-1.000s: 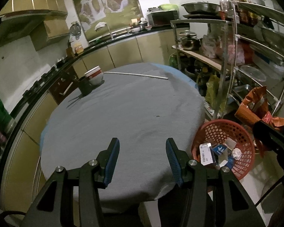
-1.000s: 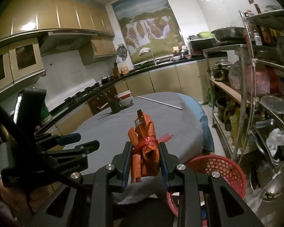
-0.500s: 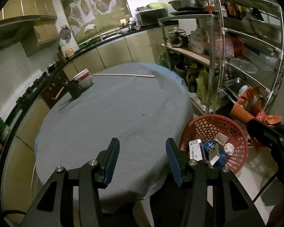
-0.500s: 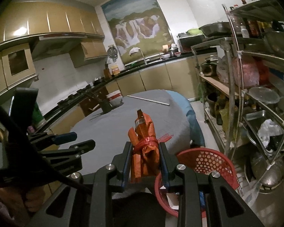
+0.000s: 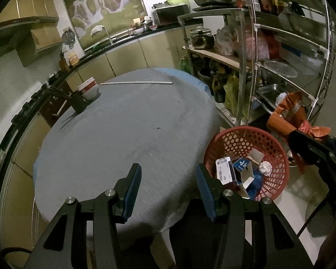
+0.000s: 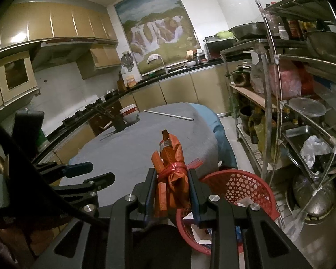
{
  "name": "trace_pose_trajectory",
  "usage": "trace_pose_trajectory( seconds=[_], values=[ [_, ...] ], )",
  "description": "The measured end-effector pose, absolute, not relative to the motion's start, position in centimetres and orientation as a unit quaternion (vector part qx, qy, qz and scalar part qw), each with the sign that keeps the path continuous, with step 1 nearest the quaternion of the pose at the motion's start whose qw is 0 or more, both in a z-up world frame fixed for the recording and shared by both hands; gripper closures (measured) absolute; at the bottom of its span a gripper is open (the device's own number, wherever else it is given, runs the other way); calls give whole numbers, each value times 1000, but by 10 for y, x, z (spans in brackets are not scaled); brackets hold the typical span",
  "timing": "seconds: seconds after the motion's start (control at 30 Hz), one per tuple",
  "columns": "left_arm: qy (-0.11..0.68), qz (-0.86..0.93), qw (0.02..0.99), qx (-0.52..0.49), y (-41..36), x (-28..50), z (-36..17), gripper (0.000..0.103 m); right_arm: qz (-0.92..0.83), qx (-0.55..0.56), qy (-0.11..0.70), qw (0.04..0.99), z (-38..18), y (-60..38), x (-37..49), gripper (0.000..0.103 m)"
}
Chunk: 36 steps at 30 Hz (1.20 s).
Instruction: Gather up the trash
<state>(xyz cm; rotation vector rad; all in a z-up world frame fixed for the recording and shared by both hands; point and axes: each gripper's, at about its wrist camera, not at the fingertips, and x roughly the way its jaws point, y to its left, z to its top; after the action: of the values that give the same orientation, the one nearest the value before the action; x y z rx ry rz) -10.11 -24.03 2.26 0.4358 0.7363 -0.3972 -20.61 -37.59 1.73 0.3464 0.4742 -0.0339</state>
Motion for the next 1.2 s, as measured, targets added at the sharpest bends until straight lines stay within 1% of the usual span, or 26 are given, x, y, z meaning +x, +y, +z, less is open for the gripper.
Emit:
trace_pose_trajectory(
  seconds=[0.4,0.67,0.87,1.0,1.1,1.13,1.17,1.2],
  values=[
    [360,-195,887,212,-239,-102,17,51,-41,183,252,949,1,-387,-202,73],
    [366,-191,887,207,-234,-98,14,51,-97,206,341,912,-62,-415,-169,72],
    [374,-187,886,201,-229,-93,11,51,-112,211,379,894,-88,-424,-158,72],
    [375,-179,890,188,-221,-89,13,41,-108,226,378,891,-78,-425,-157,71],
    [369,-168,897,177,-210,-87,19,41,-90,227,355,902,-57,-417,-157,66],
    [367,-162,900,172,-205,-86,21,41,-84,225,345,907,-49,-413,-159,62],
    [365,-157,902,169,-201,-85,23,41,-75,222,332,914,-37,-408,-160,45],
    [363,-153,904,165,-196,-84,25,40,-70,220,322,918,-29,-404,-161,37]
  ],
)
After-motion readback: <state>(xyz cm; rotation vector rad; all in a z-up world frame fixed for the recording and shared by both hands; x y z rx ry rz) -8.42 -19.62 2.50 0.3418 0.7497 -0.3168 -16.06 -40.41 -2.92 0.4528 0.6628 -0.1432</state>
